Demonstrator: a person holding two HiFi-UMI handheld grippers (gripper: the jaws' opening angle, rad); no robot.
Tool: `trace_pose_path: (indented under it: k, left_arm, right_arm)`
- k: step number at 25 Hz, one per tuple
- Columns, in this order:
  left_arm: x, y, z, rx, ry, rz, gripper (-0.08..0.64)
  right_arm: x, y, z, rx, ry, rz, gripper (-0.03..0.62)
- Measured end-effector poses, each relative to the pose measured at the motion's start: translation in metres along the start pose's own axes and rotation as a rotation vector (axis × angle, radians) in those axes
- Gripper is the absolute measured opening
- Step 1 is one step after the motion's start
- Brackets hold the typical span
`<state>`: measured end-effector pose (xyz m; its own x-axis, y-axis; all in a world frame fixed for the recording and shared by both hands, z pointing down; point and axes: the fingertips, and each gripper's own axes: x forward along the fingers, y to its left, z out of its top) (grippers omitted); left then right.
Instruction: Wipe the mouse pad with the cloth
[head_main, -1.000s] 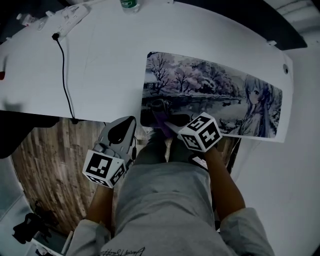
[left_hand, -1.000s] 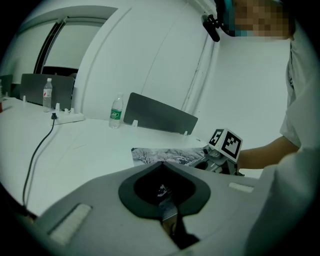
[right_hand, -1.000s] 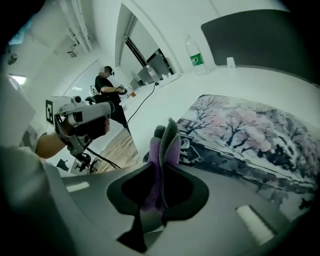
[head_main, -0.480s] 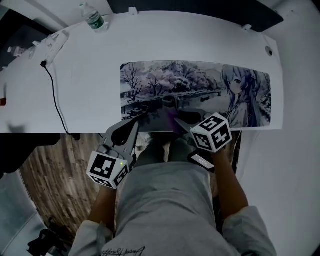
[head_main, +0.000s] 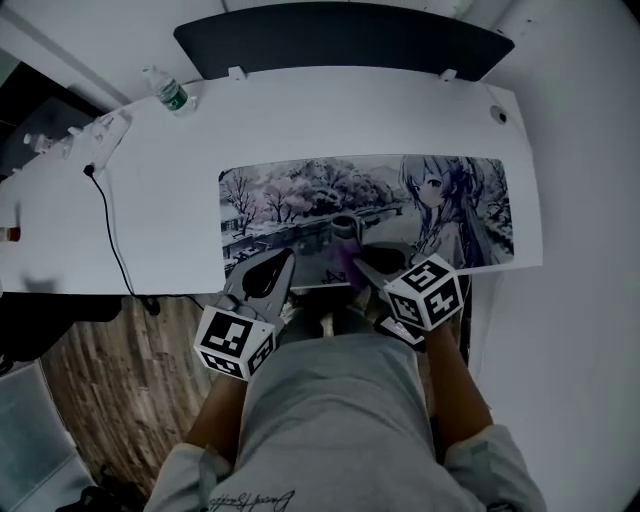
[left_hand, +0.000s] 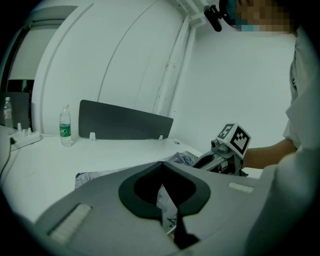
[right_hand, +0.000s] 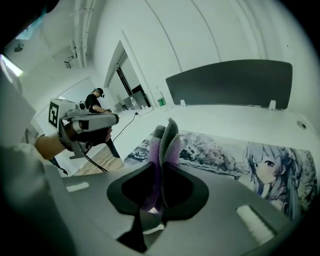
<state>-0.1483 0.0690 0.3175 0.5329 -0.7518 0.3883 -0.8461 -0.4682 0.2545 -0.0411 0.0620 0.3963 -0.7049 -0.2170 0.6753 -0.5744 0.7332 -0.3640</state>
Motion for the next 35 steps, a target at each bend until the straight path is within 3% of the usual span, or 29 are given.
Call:
trace_pose_path:
  k: [7, 14, 35]
  left_arm:
    - [0.009, -0.033, 0.024, 0.039, -0.032, -0.006, 0.018]
    - [0.001, -0.038, 0.044, 0.056, -0.056, 0.018, 0.018]
    - [-0.004, -0.034, 0.033, 0.054, -0.042, 0.059, 0.02]
  right_arm:
    - [-0.048, -0.011, 0.017, -0.053, -0.075, -0.025, 0.067]
    - [-0.079, -0.016, 0.026, -0.037, -0.126, -0.027, 0.067]
    - [-0.088, -0.024, 0.015, -0.03, -0.145, -0.039, 0.066]
